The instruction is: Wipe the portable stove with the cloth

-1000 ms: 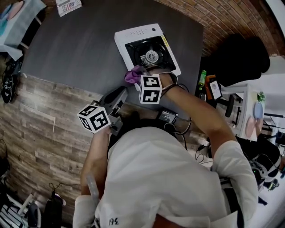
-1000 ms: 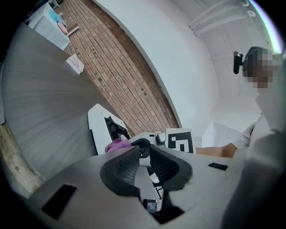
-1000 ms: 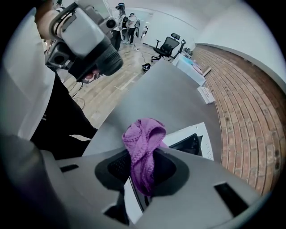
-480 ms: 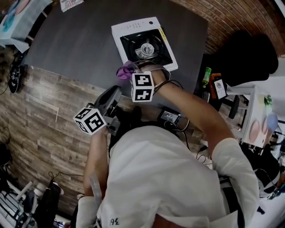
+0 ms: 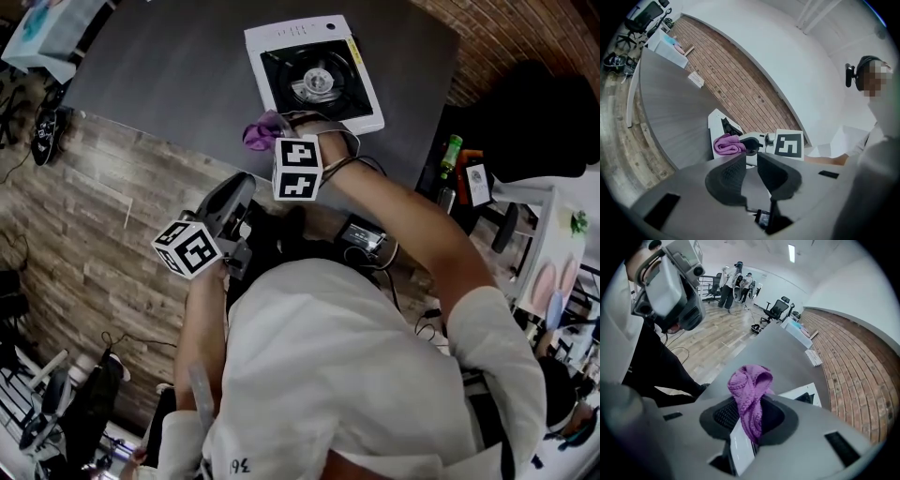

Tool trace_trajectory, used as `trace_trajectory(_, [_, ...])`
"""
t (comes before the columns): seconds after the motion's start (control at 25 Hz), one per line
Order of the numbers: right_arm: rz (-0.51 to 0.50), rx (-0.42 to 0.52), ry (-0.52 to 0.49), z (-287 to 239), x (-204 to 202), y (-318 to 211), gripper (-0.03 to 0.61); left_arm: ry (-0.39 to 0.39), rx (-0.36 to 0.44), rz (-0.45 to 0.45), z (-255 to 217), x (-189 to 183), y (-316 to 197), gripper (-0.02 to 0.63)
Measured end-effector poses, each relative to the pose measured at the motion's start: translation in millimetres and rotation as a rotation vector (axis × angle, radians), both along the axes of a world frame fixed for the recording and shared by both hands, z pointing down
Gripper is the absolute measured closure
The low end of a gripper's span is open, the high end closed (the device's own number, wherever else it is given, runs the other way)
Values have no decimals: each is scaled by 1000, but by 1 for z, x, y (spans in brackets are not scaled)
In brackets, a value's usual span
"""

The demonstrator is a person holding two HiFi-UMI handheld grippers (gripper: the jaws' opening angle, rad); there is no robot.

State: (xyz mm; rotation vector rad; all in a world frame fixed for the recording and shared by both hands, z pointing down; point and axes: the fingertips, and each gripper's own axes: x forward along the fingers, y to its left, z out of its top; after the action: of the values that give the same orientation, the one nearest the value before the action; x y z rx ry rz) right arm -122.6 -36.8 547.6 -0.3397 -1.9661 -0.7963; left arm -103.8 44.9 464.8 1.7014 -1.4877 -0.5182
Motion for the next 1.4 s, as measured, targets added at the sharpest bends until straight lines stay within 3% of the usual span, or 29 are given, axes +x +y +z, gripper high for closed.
trace_trajectory(0.24, [34,-18,-21,-4,2,4,471,12,-3,-4,6,-6,4,546])
trace_trajectory(0.44, [73,-85,26,-3,12,18,471,23,17,40,6,-18,-3,546])
trace_trajectory(0.68, [208,-147,3,-18,0,19,471,24,28,73,3,-64,0,546])
trace_trajectory(0.96, [478,-155,-180,-45,-65,-8,469,10,47,162,4,-121,-8,546])
trace_trajectory(1.4, [1083,-306,-400,-15,-149,-94,469,-40,58,265,17,-184,-24,546])
